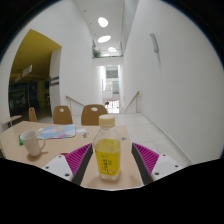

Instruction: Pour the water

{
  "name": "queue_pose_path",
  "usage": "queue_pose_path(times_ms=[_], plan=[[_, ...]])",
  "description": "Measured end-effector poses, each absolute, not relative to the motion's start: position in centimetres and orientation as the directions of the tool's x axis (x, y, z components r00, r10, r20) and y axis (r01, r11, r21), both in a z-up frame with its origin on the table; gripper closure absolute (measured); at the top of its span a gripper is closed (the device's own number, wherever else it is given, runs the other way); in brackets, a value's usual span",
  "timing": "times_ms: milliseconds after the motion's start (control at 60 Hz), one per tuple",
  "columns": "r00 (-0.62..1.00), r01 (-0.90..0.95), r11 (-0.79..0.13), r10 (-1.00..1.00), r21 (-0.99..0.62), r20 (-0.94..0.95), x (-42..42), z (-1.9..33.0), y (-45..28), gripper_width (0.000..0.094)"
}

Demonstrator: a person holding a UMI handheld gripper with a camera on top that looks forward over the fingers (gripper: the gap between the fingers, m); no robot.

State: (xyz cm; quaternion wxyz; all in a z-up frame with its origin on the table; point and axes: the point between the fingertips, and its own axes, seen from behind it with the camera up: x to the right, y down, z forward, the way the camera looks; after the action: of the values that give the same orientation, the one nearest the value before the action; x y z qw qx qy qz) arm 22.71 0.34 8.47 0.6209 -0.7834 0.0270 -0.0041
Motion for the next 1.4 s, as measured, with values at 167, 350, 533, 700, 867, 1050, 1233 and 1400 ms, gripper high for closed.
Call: queue_pose_path(times_ms=[167, 350, 533, 700, 867, 1050, 1233, 1400], plan=[[0.996, -0.053, -0.22, -0.085, -0.974, -0.035, 22.1, 7.7, 4.9, 0.0103], [0.996, -0.04, -0.199, -0.09, -0.979, -0.022, 21.4, 8.3, 5.2, 0.0489], [0.987, -0.023, -0.175, -0.16, -0.984, 0.005, 21.8, 7.2, 5.4, 0.0611], [0.939, 0.271, -0.186, -0.165, -0.945, 0.301, 17.5, 11.8, 5.3, 0.0612], [0.501, 0.849, -0.144, -0.088, -0.509, 0.861, 7.6, 18.8, 7.0, 0.0612], [-0.312, 0.948, -0.068, -0.01, 0.311, 0.95, -1.0, 18.6, 8.8, 0.0609], [-0.652, 0.754, -0.016, 0.106, 0.657, 0.751, -2.1, 15.1, 9.5, 0.0611], [-0.461, 0.885, -0.074, 0.003, 0.46, 0.887, -3.0, 18.6, 9.6, 0.0613]])
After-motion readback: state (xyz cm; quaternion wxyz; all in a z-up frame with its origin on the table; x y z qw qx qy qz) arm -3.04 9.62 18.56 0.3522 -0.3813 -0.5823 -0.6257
